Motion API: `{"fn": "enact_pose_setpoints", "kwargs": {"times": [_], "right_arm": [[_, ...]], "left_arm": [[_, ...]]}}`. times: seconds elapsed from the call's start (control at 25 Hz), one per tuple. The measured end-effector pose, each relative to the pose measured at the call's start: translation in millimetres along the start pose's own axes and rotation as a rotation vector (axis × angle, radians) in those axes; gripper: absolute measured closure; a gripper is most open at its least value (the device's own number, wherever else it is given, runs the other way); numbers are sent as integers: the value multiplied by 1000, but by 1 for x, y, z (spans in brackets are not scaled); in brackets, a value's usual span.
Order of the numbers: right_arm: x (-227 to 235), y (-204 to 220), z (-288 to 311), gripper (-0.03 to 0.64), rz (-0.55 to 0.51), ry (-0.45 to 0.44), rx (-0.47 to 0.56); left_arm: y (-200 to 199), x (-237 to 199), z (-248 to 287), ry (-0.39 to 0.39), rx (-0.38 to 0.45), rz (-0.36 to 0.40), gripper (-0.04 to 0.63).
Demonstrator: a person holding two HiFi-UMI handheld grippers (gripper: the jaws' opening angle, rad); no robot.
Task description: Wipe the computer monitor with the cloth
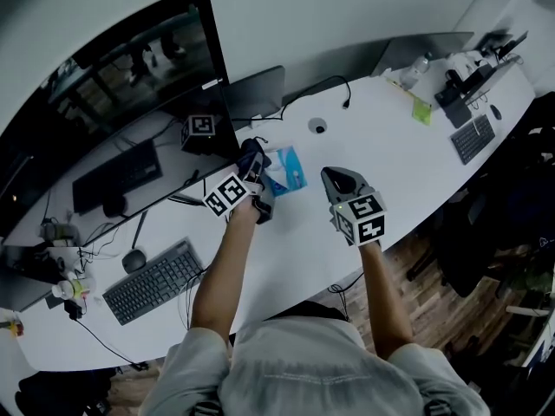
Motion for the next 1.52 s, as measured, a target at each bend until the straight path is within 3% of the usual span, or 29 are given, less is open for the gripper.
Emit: {"fn": "enact_pose_setpoints", "kwargs": {"times": [0.16, 0.36, 0.68, 1.16, 1.52], "right_arm": [[4, 2, -6, 615, -4, 11, 0], [4, 4, -11, 615, 5, 26, 8], [5, 3, -22, 615, 14, 22, 22], [0, -4, -38, 615, 39, 44, 76], [4, -24, -63, 616, 68, 65, 117]], "left_arm": [[1, 5, -2, 1, 72, -33, 512], [2, 13, -4, 59, 125, -93, 512], [-2, 37, -4, 162, 171, -103, 512], [-14, 93, -18, 259, 147, 74, 514], [-26, 166, -36, 387, 198, 140, 515]]}}
Point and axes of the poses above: the fingertips, and each gripper's own axes: z forward along the fingers, x to its right, y out of its underside, the point moved 8 cm from there along -z, backward along the fingers, and after that the axes turned 14 degrees about -z, right-handed, at the moved point
